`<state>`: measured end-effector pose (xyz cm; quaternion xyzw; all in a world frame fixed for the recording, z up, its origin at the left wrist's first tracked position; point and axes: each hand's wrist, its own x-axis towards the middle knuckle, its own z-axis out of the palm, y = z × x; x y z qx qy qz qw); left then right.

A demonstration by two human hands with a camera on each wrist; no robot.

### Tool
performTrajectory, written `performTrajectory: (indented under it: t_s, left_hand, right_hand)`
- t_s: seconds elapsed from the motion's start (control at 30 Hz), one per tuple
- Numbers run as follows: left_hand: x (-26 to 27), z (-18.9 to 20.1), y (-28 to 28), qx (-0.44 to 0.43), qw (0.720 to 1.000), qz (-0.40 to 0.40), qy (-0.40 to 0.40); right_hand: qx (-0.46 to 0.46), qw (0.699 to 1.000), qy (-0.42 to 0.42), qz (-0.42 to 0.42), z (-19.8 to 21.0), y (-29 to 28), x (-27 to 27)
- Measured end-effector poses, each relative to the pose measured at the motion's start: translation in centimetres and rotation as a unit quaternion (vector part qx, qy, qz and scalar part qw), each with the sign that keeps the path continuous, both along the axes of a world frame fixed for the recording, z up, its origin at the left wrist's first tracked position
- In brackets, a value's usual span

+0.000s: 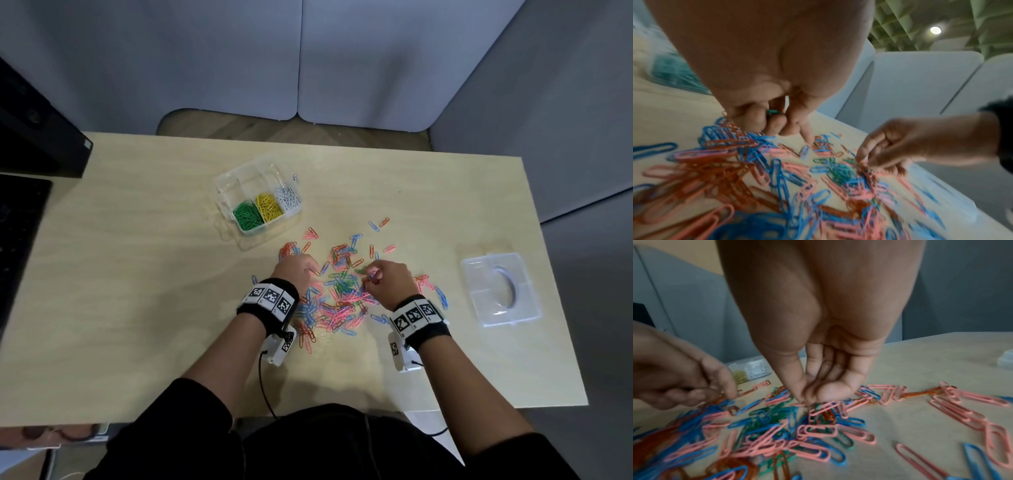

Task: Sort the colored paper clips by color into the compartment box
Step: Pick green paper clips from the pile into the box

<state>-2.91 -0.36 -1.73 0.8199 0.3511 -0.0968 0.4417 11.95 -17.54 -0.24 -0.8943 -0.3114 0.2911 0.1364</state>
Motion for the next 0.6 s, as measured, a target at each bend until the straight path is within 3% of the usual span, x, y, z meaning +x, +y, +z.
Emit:
performTrajectory:
  t_s: [0.27,0.43,0.6]
  left_hand:
    - [2.2,-1.6,-2.4,0.143,0.987,-0.071,-0.012]
    - [3.0,-1.9,-2.4,0.107,0.994,-0.037,-0.006]
    - [3.0,-1.4,-2.4,0.088,0.994,-0.061,0.036]
  right_hand:
    - [-0.033,0.998,-0.046,0.034,-0.8,0.4,-0.2]
    - [0.064,0.995,-0.054,0.058,-2.3,0.1,-1.0]
    - [0.07,0.989,-0.071,0.109,-3.3,1.4,-1.9]
